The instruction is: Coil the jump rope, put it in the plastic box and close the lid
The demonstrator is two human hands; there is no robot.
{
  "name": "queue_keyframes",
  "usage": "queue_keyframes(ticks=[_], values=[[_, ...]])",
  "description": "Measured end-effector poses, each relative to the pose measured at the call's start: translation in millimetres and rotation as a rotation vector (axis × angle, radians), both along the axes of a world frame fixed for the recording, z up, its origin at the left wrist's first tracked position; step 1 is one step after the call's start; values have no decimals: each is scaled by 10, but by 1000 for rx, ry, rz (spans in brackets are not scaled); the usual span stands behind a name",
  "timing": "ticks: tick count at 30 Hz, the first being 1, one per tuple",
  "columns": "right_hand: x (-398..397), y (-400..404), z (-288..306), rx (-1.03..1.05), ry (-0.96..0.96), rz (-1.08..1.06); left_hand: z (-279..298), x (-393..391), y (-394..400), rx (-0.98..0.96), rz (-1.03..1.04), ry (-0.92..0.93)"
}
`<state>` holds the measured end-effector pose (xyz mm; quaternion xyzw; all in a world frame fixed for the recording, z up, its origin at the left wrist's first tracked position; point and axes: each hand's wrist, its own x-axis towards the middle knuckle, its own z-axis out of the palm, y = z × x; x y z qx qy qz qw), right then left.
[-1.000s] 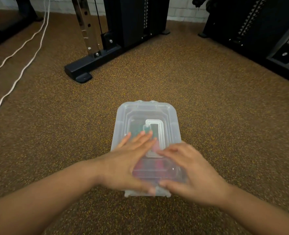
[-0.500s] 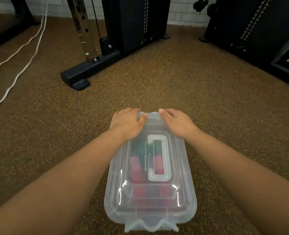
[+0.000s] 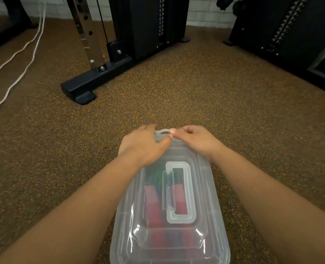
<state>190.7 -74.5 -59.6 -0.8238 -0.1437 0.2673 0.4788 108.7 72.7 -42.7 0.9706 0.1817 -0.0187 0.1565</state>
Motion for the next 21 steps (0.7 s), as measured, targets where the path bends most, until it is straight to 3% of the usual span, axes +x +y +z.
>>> queue_keyframes(ticks=[4,7,10,17,21], values=[[-11,-17,-47,7,-103,-1,-11,-43,83,-106,-77,-68],[-35,-65,-46,-15,-127,36,-15,-57,250,-338,-192,-46],[-42,-107,-51,17,-94,69,-40,-58,302,-498,-177,-65],[-64,-109,-36,67,-132,60,-71,-77,262,-537,-148,-174],[-169,-93,39,72,-274,-8,-62,-114,218,-491,-114,-237]])
